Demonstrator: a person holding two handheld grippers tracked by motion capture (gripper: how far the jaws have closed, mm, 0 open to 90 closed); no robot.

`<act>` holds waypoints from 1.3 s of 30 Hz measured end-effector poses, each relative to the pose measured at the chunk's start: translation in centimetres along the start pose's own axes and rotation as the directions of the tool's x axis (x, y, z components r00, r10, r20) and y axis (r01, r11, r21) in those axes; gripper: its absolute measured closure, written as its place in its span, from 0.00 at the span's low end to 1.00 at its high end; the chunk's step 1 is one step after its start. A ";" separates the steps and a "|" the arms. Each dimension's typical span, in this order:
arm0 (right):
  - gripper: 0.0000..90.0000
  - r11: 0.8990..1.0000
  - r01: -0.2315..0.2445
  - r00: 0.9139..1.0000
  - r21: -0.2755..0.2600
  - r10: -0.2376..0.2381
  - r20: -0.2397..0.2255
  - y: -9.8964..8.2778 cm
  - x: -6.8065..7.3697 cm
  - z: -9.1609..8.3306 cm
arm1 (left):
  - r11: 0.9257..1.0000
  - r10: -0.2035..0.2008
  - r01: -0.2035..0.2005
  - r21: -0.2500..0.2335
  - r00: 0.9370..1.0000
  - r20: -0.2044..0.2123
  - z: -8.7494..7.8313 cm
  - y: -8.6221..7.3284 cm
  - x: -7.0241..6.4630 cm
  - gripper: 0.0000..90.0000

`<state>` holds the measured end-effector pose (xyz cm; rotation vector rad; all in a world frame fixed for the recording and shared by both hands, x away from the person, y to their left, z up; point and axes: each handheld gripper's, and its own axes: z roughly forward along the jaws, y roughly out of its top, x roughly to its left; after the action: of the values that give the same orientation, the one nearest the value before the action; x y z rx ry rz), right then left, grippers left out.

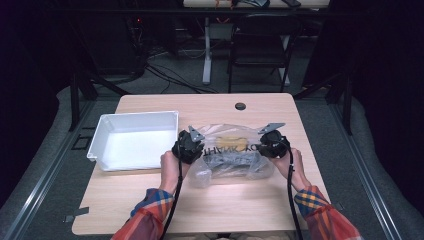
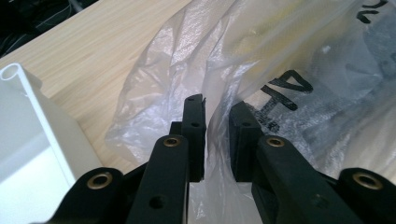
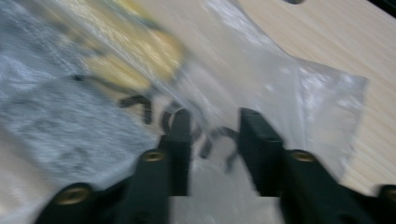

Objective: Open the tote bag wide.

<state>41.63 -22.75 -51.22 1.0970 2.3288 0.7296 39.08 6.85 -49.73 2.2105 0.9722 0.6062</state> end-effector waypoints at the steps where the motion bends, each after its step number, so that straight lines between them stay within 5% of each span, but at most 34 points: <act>1: 0.96 1.000 -0.006 1.000 -0.006 0.006 0.013 -0.1 -0.2 0.1 | 1.000 -0.004 0.004 0.004 1.000 -0.007 0.2 0.0 0.0 0.88; 6: 1.00 0.999 -0.023 0.999 0.024 0.022 0.036 -0.8 -1.1 1.3 | 0.998 -0.011 0.012 0.058 1.000 -0.012 1.7 -0.3 0.3 0.87; 12: 1.00 0.996 -0.004 1.000 0.087 0.003 0.008 -1.7 -0.9 2.9 | 0.987 -0.063 0.052 0.152 0.996 0.067 3.7 -1.2 0.4 0.85; 16: 1.00 0.992 0.033 0.999 0.125 -0.031 -0.012 -2.1 -0.8 2.8 | 0.978 -0.134 0.103 0.180 0.977 0.166 3.5 -1.9 1.1 0.89; 20: 1.00 0.989 0.048 0.999 0.140 -0.049 0.004 -2.6 -0.9 2.7 | 0.972 -0.146 0.093 0.216 0.958 0.245 3.2 -2.3 0.5 0.90; 25: 0.97 0.987 0.058 0.998 0.148 -0.059 0.002 -2.6 -1.1 2.5 | 0.977 -0.105 0.059 0.205 0.970 0.221 2.5 -2.1 0.0 0.86; 31: 0.62 0.999 -0.011 0.993 -0.037 0.007 -0.116 -1.4 -1.8 -2.0 | 0.988 -0.073 0.047 0.145 0.981 0.180 1.7 -1.3 0.2 0.71; 35: 0.53 0.994 0.053 0.972 -0.097 -0.074 -0.221 -0.8 0.2 -3.9 | 0.993 -0.046 0.026 0.113 0.983 0.178 1.5 -0.8 0.0 0.66; 39: 0.48 0.985 0.152 0.951 -0.085 -0.169 -0.258 -0.9 2.8 -3.6 | 0.994 -0.022 0.003 0.108 0.984 0.178 1.7 -0.3 -0.3 0.65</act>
<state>37.41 -21.97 -49.59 0.8112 2.5601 0.9303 39.81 6.13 -51.14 2.3060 0.9436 0.3487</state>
